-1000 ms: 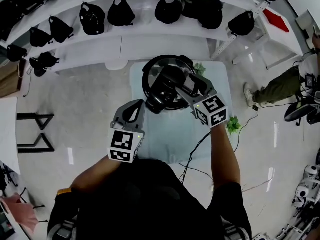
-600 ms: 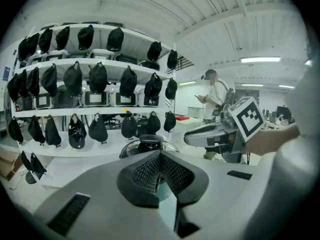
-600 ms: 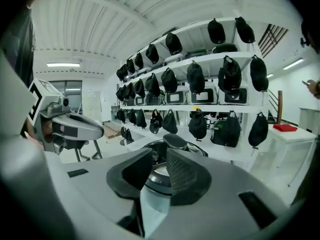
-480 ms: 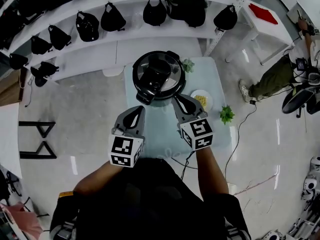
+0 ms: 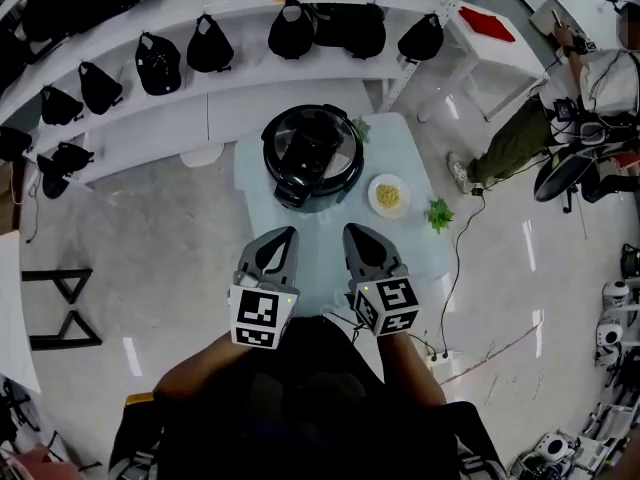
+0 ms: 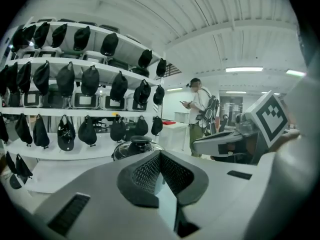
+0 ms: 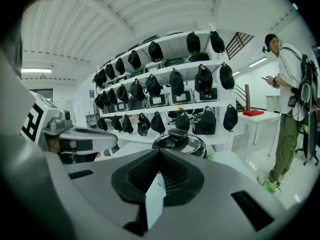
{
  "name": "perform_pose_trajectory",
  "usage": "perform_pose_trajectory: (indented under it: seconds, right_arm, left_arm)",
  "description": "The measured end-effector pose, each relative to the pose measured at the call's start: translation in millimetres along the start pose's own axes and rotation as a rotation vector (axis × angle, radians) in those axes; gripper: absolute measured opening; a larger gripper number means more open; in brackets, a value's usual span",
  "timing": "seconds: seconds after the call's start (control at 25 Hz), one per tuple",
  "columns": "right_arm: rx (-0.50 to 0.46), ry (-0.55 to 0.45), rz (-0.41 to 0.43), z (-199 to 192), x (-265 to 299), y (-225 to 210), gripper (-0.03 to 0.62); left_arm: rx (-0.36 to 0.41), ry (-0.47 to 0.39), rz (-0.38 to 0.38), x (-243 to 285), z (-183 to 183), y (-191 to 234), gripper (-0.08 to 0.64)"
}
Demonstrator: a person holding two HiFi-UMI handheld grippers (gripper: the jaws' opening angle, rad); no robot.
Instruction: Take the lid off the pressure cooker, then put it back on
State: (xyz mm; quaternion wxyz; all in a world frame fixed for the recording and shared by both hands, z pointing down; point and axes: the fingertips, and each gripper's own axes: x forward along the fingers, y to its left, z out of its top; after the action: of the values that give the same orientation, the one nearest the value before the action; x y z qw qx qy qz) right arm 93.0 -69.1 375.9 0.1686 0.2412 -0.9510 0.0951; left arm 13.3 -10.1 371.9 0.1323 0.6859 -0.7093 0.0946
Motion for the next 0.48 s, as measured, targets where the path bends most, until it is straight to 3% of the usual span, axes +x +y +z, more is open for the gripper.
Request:
perform_pose_trajectory:
  seconds: [0.24, 0.48]
  right_arm:
    - [0.009, 0.019, -0.079, -9, -24, 37, 0.018]
    - [0.034, 0.037, -0.055, -33, -39, 64, 0.018]
  left_arm:
    - [-0.06, -0.019, -0.067, -34, -18, 4, 0.006]
    - [-0.046, -0.01, -0.09, -50, -34, -5, 0.006]
